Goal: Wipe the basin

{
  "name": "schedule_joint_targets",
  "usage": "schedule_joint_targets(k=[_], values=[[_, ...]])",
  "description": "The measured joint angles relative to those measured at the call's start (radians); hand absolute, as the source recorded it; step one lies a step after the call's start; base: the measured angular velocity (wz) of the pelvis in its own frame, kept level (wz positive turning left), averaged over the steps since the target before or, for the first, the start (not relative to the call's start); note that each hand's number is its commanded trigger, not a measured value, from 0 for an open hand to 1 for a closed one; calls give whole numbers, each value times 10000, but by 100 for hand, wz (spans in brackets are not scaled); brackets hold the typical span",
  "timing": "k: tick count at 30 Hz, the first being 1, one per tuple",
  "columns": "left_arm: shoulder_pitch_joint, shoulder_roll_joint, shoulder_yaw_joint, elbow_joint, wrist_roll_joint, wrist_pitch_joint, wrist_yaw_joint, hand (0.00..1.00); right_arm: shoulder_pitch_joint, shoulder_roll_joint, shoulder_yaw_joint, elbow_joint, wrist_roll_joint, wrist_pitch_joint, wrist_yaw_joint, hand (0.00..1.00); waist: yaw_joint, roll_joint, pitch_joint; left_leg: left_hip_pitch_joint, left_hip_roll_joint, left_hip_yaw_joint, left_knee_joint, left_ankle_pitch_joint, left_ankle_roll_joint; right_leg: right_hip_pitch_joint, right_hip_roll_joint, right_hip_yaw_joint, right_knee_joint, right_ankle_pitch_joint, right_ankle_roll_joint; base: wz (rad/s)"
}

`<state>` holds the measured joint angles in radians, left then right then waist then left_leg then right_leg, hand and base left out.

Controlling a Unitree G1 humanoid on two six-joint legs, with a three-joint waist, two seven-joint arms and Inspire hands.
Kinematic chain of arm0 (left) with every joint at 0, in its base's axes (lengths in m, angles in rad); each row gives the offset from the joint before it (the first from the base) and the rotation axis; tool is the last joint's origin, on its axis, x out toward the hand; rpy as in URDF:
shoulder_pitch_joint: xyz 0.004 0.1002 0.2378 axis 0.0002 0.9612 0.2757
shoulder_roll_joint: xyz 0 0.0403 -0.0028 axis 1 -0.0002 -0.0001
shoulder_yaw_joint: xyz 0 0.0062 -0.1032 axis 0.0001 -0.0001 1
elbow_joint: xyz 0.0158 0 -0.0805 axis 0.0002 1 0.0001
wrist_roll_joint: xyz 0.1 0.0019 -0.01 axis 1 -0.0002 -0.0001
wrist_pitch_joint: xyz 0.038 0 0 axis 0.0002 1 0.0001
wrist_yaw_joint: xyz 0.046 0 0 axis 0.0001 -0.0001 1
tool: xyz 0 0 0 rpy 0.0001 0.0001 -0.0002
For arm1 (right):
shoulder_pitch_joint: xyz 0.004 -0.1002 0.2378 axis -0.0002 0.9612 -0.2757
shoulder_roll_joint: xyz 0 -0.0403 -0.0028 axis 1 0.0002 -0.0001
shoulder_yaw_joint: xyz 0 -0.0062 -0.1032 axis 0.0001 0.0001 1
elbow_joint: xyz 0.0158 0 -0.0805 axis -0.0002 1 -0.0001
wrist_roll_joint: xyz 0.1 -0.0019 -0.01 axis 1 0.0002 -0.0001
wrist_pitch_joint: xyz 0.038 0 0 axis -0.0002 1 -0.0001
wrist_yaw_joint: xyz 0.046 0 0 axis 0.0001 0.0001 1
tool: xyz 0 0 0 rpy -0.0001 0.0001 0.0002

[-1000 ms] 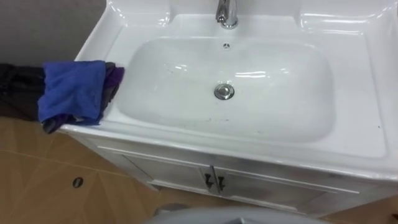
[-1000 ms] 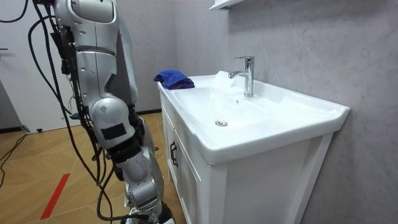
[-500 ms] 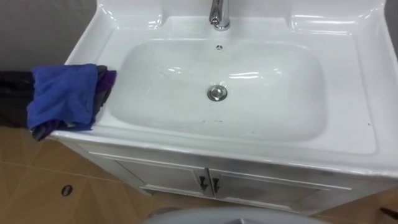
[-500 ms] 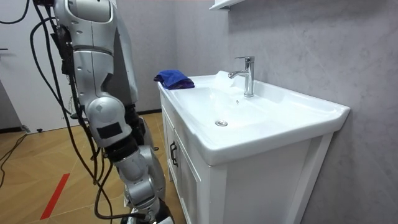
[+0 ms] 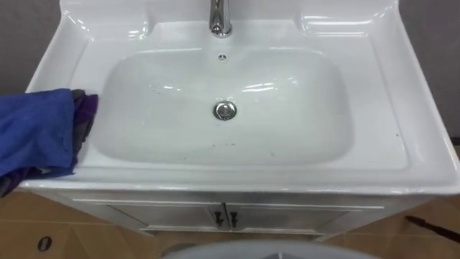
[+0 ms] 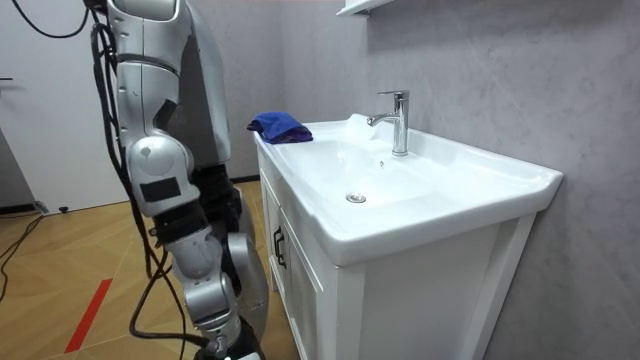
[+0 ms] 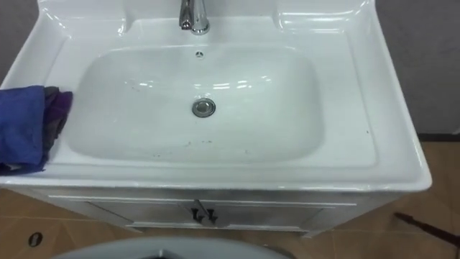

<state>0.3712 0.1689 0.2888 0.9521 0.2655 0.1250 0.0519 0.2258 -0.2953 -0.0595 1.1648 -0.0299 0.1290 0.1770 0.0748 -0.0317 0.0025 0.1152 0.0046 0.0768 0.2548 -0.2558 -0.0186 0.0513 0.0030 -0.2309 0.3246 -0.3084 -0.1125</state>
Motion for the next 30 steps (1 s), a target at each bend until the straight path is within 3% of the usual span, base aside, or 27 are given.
schedule_joint_targets(k=[5,12,18,30], values=[[-458,3,6,536,4,30,-422,0,-189,120,-9,-1,-631,42,-37,0,20,-27,-8,19,26,93,42,-57,41,-6,2,199,-54,81,138,-11],[-772,9,5,923,6,292,-1089,0,-288,356,-10,3,-617,262,3,0,-95,-27,-13,-13,76,508,217,-297,291,-1,-2,358,-144,216,361,-7],[-1009,61,10,1093,6,467,-1253,0,-279,427,-10,-14,-595,462,5,0,-97,-136,-19,10,30,639,229,-374,418,-31,-47,522,-167,328,548,-7],[-1321,163,-2,1300,96,515,-1489,0,-330,455,-18,-25,-695,468,351,0,-157,-182,-24,-111,62,871,412,-696,726,-142,-29,720,-123,549,794,-5]])
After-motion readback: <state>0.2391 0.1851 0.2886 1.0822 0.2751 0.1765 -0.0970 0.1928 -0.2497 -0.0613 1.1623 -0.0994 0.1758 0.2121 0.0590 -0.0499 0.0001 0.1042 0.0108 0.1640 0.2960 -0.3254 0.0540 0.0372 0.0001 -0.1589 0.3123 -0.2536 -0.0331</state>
